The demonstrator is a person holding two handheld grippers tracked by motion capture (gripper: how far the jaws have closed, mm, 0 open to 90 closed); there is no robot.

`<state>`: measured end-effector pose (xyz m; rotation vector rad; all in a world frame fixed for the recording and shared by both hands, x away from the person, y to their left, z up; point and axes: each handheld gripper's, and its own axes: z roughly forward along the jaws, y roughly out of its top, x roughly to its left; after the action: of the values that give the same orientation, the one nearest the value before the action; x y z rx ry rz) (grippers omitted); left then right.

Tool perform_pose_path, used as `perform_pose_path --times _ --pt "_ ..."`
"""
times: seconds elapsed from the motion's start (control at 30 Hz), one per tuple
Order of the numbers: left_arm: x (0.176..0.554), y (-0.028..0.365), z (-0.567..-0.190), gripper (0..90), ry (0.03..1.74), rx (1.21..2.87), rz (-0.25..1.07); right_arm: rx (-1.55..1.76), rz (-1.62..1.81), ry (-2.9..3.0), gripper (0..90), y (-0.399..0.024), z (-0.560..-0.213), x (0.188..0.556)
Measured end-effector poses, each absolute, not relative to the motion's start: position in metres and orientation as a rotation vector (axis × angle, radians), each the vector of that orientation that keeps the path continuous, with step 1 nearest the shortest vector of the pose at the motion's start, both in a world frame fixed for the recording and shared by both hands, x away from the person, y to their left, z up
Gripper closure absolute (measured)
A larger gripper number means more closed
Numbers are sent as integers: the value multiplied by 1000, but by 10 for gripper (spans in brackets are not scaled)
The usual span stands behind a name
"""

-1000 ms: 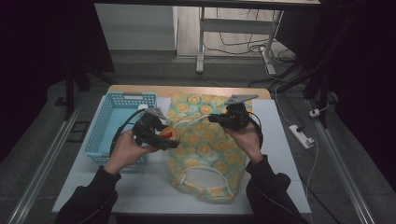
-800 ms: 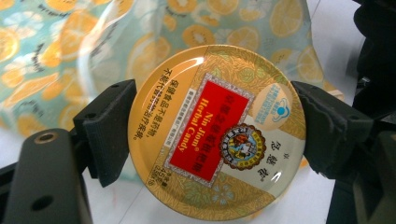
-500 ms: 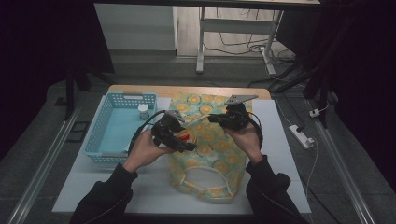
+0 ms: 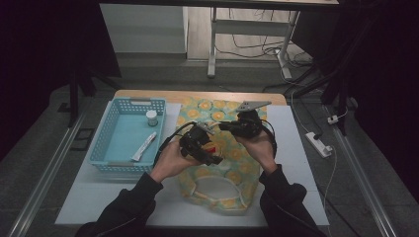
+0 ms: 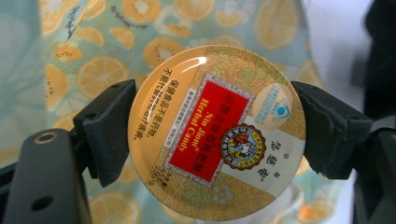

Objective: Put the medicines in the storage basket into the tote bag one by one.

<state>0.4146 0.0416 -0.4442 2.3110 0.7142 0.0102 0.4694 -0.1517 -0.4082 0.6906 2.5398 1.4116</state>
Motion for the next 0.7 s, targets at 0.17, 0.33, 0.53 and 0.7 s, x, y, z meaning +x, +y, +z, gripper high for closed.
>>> perform_pose_path --times 0.17,0.33,0.53,0.7 --pt "425 37 -460 199 760 2290 9 688 1410 2541 900 -151 -408 469" --pt "435 39 -473 199 813 2265 37 693 1407 2544 900 -150 -410 469" --pt "443 42 -483 198 822 2266 67 688 1398 2547 900 -149 -412 469" --pt "448 39 -495 198 814 2278 108 696 1388 2548 900 -149 -415 471"
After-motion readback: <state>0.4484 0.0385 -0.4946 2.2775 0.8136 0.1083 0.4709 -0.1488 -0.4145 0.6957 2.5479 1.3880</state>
